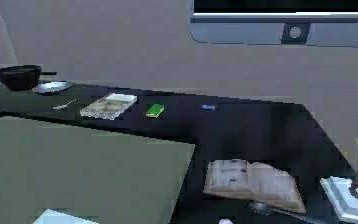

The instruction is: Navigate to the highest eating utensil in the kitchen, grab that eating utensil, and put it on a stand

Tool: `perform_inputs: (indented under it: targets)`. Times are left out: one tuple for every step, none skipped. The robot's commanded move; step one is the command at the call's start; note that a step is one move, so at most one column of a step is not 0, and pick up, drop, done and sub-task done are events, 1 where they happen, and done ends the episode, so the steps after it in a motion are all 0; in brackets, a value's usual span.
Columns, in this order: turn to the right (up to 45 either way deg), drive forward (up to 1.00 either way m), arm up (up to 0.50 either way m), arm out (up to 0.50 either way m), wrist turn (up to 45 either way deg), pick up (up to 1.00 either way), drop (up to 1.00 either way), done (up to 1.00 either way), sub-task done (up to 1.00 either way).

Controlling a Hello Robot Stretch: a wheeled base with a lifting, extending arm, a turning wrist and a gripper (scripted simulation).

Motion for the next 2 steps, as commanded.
perform_inputs:
  targets:
    - [-45.0, 0.0, 0.0, 0.0, 0.0, 0.0, 0.0, 0.0, 0.0]
    - [-9.0, 0.0, 0.0, 0.0, 0.0, 0.0, 0.0, 0.0, 0.0]
